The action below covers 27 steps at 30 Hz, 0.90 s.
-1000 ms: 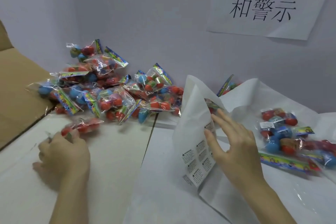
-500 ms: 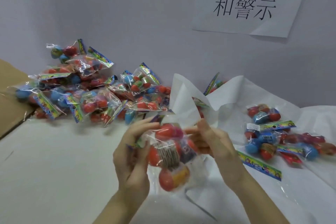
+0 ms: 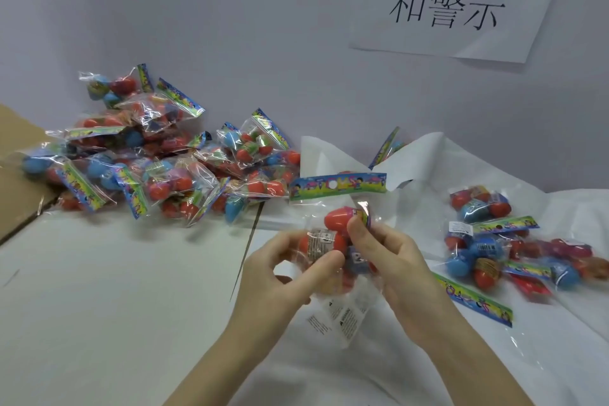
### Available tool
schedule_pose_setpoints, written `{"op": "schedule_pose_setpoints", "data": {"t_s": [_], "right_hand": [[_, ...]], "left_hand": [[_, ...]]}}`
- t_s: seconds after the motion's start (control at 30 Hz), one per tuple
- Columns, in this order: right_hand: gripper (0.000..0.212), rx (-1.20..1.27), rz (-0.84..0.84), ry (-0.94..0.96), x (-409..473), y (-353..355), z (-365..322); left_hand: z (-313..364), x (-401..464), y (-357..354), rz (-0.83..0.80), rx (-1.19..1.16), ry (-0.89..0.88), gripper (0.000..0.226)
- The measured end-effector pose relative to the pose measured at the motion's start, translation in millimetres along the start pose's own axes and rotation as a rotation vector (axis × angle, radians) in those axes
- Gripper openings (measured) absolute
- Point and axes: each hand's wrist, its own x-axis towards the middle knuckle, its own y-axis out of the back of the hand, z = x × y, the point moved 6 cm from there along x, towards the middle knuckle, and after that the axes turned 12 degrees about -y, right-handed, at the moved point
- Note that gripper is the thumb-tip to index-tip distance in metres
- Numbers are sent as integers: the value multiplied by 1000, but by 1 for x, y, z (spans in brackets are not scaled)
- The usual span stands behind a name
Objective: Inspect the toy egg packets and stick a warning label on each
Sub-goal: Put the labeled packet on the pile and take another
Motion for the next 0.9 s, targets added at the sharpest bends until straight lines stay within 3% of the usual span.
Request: {"op": "schedule_pose_setpoints", "data": {"t_s": [0.2,0.33,0.47,0.6,0.67,0.9], "right_hand": [[17,-32,-145,35,-7,-8,-6],[13,-57,-5,120,-8,-1,-12],[13,-136,60,182,-13,1,-16],[55,-204,56,235,-15,1,-22],[58,-154,71,252,-15,4,-24],[29,49,124,218,-16,9,-22]], "left_hand": [[-2,-1,1,17,-202,107,26],[1,-3,-6,46,-212,111,29],[7,-1,-7,-25,-213,108,18],[7,1,-3,-85,-223,153,33],[4,1,-3,-111,-179,183,39],[6,-1,-6,-184,-99,112,40]]}}
